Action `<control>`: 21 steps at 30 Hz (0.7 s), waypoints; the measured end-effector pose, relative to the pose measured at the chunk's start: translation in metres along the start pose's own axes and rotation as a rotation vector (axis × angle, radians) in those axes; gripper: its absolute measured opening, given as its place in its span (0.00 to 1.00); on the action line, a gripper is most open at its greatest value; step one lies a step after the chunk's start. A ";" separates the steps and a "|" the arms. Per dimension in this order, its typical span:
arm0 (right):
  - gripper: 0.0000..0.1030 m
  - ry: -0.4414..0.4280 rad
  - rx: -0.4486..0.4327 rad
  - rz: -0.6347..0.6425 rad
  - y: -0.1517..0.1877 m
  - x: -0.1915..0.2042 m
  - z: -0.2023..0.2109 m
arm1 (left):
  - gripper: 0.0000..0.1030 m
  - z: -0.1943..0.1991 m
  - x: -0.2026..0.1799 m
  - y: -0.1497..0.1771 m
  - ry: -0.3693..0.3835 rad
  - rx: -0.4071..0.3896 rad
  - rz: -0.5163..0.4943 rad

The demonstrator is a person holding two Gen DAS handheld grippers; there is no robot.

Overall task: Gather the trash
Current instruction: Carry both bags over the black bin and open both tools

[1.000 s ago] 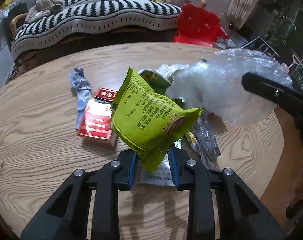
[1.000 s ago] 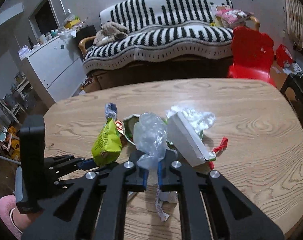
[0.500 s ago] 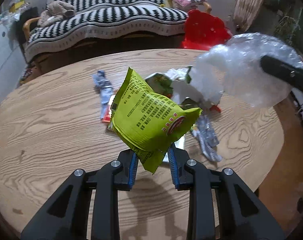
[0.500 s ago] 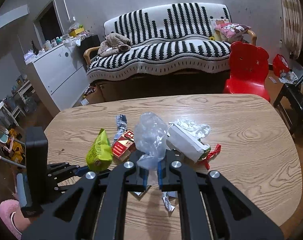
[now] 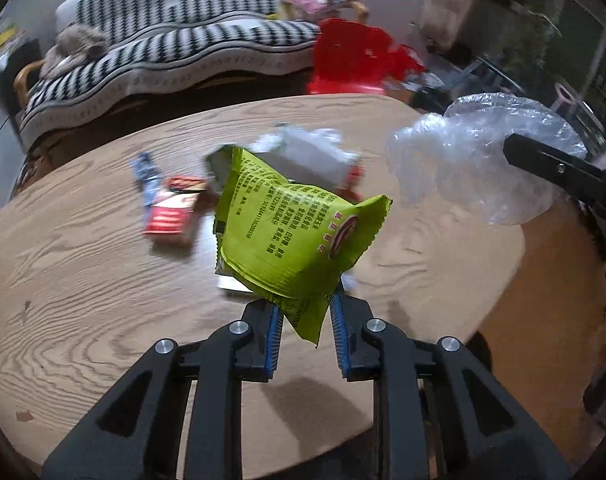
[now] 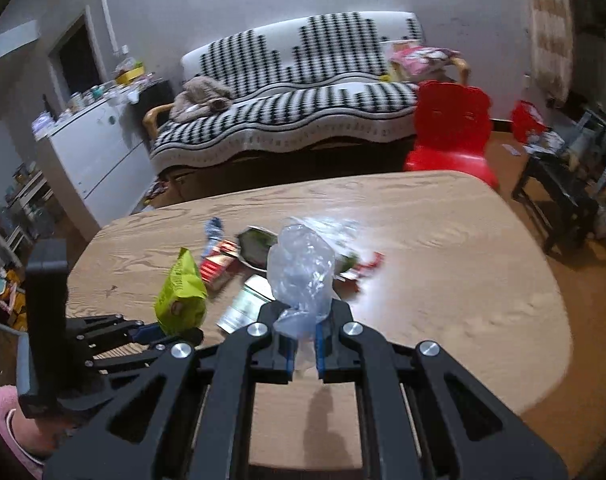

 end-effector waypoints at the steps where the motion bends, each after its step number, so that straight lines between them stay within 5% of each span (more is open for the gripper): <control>1: 0.08 0.025 -0.007 -0.014 0.006 -0.013 0.012 | 0.21 0.001 -0.012 0.002 0.010 -0.001 -0.020; 13: 0.08 0.184 -0.047 -0.218 0.087 -0.133 0.118 | 0.21 -0.009 -0.167 0.047 0.168 0.054 -0.218; 21: 0.08 0.216 0.040 -0.341 0.175 -0.190 0.125 | 0.21 -0.056 -0.244 0.108 0.214 0.192 -0.315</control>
Point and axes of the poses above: each gripper's, at about its wrist camera, not at the fingertips, and z roughly against the way its jaws point, x to its left, y to its underside, the point moved 3 cm from there along -z, roughly the way its jaws point, and after that the axes turned 1 degree about -z, right-handed, at the moved point
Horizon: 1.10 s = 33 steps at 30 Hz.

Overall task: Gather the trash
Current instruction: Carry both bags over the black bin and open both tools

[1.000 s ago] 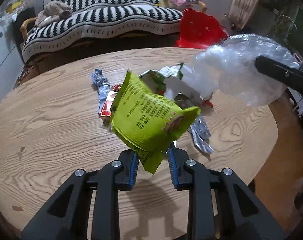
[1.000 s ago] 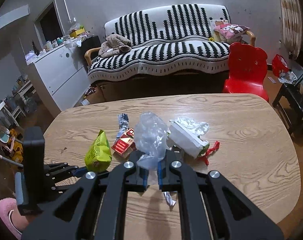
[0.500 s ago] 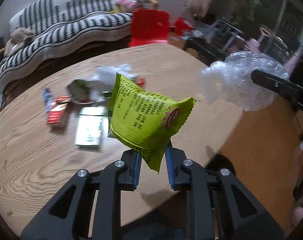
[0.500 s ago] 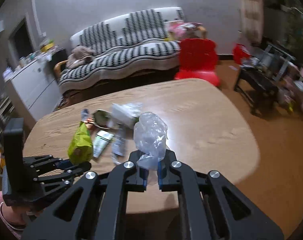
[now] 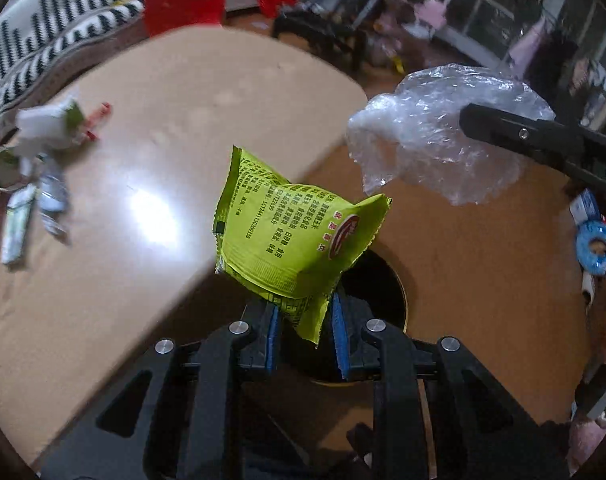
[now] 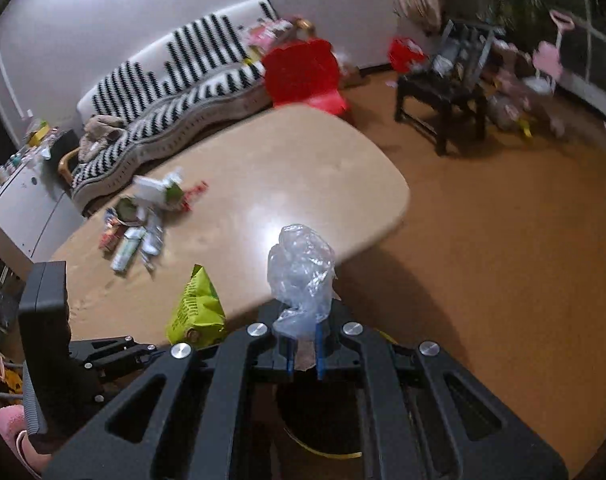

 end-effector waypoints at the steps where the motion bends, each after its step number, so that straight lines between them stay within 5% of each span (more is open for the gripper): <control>1: 0.08 0.006 0.019 -0.016 0.010 -0.011 -0.005 | 0.21 -0.012 -0.007 0.005 0.002 0.024 -0.006; 14: 0.08 0.040 0.324 -0.183 0.125 -0.085 -0.109 | 0.21 -0.145 -0.023 0.054 0.029 0.286 0.007; 26: 0.08 0.041 0.359 -0.208 0.132 -0.093 -0.120 | 0.22 -0.167 -0.026 0.058 0.043 0.326 0.010; 28: 0.08 0.037 0.345 -0.222 0.128 -0.098 -0.118 | 0.35 -0.169 -0.025 0.058 0.032 0.325 0.012; 29: 0.14 0.035 0.330 -0.232 0.126 -0.099 -0.115 | 0.61 -0.166 -0.026 0.058 0.035 0.320 0.013; 30: 0.43 0.033 0.311 -0.243 0.122 -0.101 -0.111 | 0.87 -0.164 -0.027 0.057 0.031 0.312 0.015; 32: 0.91 0.045 0.259 -0.251 0.112 -0.106 -0.099 | 0.91 -0.158 -0.028 0.055 0.045 0.290 0.029; 33: 0.94 0.037 0.230 -0.258 0.108 -0.108 -0.094 | 0.94 -0.157 -0.028 0.054 0.062 0.295 0.036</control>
Point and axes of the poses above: each gripper's, at about its wrist camera, not at the fingertips, and z roughly against the way its jaws point, x to its left, y to its underside, the point moved 3 cm from there along -z, roughly the way its jaws point, and after that the axes turned 1 degree about -z, right-handed, at the moved point
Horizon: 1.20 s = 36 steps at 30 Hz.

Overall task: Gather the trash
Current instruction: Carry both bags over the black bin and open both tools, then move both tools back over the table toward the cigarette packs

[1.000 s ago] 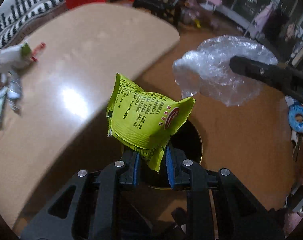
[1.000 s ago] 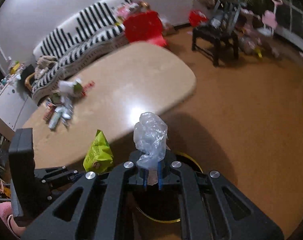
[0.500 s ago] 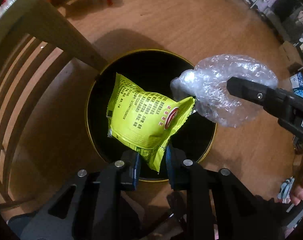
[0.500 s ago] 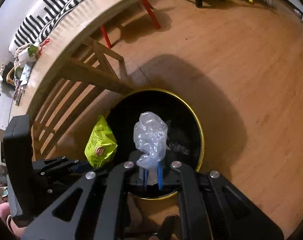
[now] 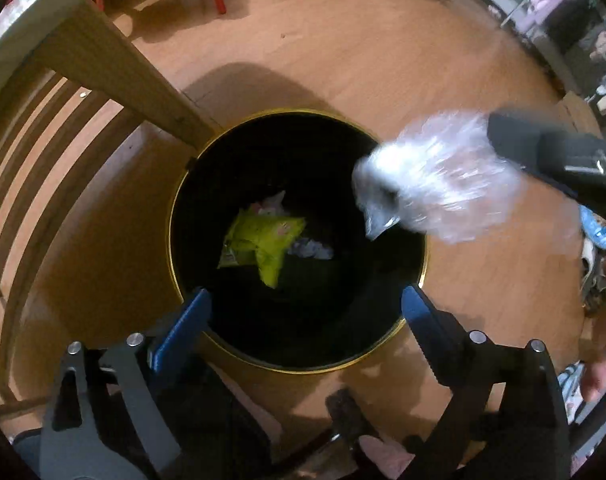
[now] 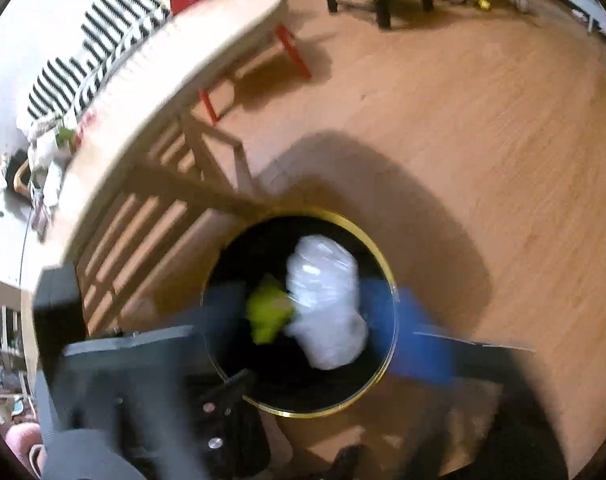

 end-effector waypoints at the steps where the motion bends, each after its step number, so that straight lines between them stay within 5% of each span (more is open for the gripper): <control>1: 0.94 -0.005 -0.016 -0.010 -0.003 -0.002 0.005 | 0.94 0.001 -0.001 -0.001 0.018 0.018 0.005; 12: 0.94 -0.003 -0.135 0.058 -0.029 0.031 0.042 | 0.94 0.095 0.019 -0.007 -0.056 -0.174 0.000; 22: 0.94 -0.075 -0.101 0.276 -0.050 0.162 0.004 | 0.94 0.192 0.165 0.008 -0.212 -0.304 0.279; 29: 0.94 -0.139 -0.050 0.436 -0.057 0.263 -0.029 | 0.94 0.205 0.256 0.026 -0.232 -0.305 0.446; 36: 0.94 -0.133 -0.027 0.582 -0.070 0.353 -0.055 | 0.94 0.200 0.304 0.017 -0.268 -0.299 0.463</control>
Point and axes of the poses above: each gripper's, at about its wrist camera, not at the fingertips, and z roughly against the way its jaws point, x to its left, y to its underside, the point moved 3 cm from there along -z, roughly the way its jaws point, and after that the axes turned 1 degree about -z, right-handed, at the moved point
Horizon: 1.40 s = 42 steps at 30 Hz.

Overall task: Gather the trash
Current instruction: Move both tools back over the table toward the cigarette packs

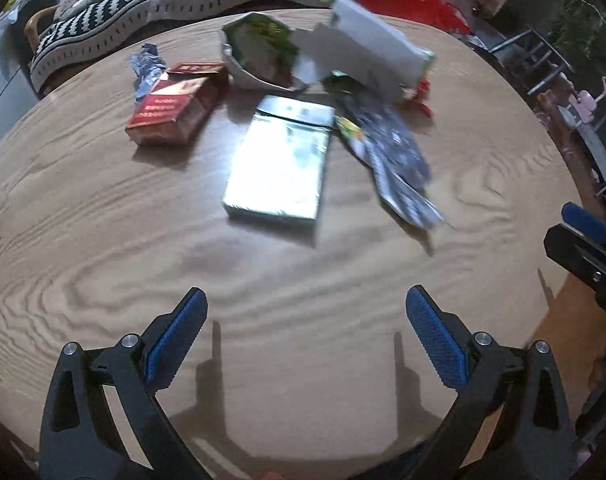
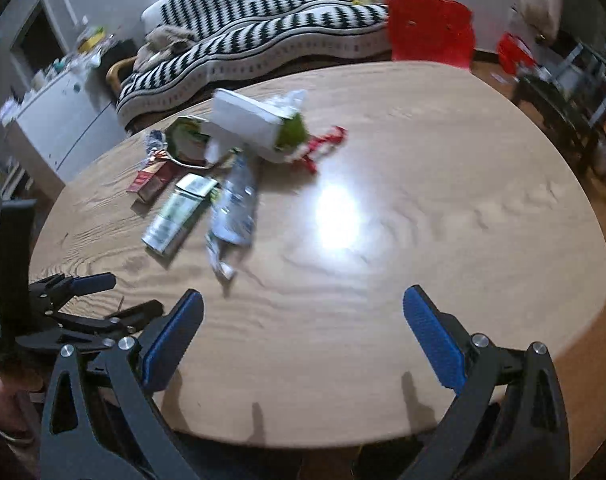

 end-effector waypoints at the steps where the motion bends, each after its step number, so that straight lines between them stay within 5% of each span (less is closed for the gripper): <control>1: 0.94 -0.001 0.006 0.011 -0.005 0.005 -0.004 | 0.94 -0.004 0.003 -0.005 0.001 0.004 0.000; 11: 0.94 0.039 0.065 0.091 -0.043 0.033 -0.058 | 0.94 -0.031 0.019 -0.041 0.006 0.016 -0.034; 21: 0.95 0.152 0.152 0.097 -0.063 0.028 -0.122 | 0.94 -0.048 0.019 -0.068 -0.073 0.003 -0.086; 33: 0.93 0.155 0.142 0.114 -0.062 0.025 -0.123 | 0.93 -0.051 0.023 -0.067 -0.069 -0.041 -0.101; 34: 0.90 0.152 0.138 0.119 -0.061 0.026 -0.123 | 0.91 -0.050 0.022 -0.066 -0.070 -0.049 -0.103; 35: 0.72 0.142 0.126 0.137 -0.059 0.029 -0.121 | 0.76 -0.047 0.021 -0.065 -0.068 -0.074 -0.113; 36: 0.37 0.128 0.103 0.152 -0.059 0.032 -0.116 | 0.53 -0.042 0.018 -0.065 -0.067 -0.102 -0.121; 38: 0.26 0.105 0.095 0.148 -0.059 0.035 -0.108 | 0.52 -0.040 0.016 -0.064 -0.050 -0.103 -0.115; 42: 0.25 0.092 0.087 0.143 -0.053 0.032 -0.101 | 0.52 -0.034 0.012 -0.062 -0.039 -0.120 -0.113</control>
Point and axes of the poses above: each gripper's, at about its wrist camera, not at the fingertips, and z roughly against the way its jaws point, x to its left, y to its underside, the point moved 3 cm from there along -z, roughly the way its jaws point, and after that the axes turned 1 degree about -z, right-handed, at the moved point
